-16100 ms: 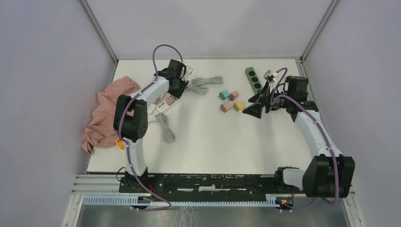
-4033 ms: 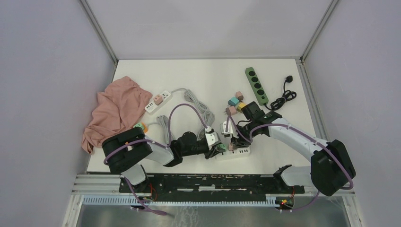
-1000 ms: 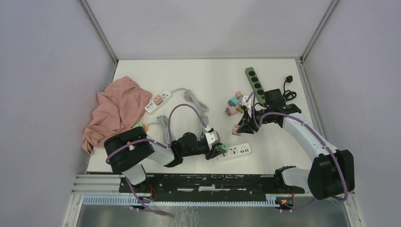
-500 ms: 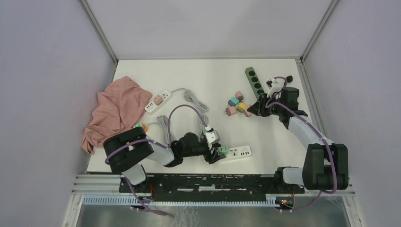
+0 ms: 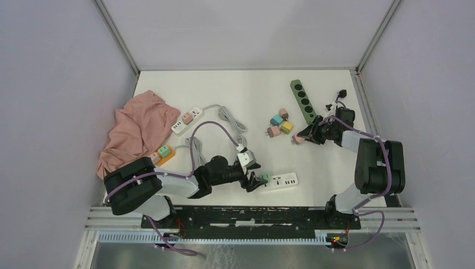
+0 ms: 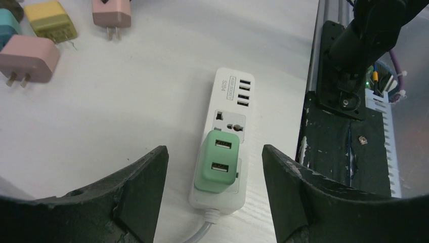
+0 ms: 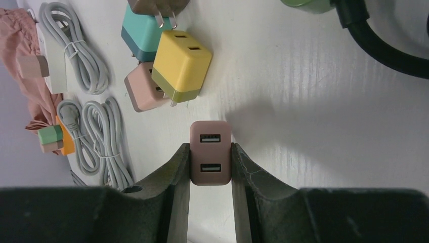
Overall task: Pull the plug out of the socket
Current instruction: Place the plug at the center of the board.
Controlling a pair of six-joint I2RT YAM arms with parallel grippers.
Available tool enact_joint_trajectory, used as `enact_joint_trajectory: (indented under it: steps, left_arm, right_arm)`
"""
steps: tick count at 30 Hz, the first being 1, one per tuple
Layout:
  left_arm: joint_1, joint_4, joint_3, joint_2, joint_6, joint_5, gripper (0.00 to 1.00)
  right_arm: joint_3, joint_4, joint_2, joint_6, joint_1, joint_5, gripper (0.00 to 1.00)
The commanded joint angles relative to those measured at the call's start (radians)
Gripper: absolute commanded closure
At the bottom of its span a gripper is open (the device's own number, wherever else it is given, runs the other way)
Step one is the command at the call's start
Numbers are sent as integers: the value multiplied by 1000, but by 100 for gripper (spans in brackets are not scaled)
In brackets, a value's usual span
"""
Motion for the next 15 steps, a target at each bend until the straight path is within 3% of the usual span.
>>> enact_joint_trajectory:
  steps: [1, 5, 7, 12, 15]
  left_arm:
    - [2, 4, -5, -66, -21, -34, 25]
    - [2, 34, -23, -110, -37, -42, 23]
    - [2, 44, -32, -139, -47, -49, 20]
    - [3, 48, -54, -208, -74, -87, 8]
    - [5, 52, -67, -241, -99, -98, 4]
  right_arm:
    - [38, 92, 36, 83, -23, -70, 77]
    - [54, 129, 105, 140, -41, -125, 63]
    - [72, 129, 139, 146, -45, -158, 50]
    - [98, 101, 122, 123, -59, -175, 27]
    - [119, 51, 76, 73, -76, -165, 22]
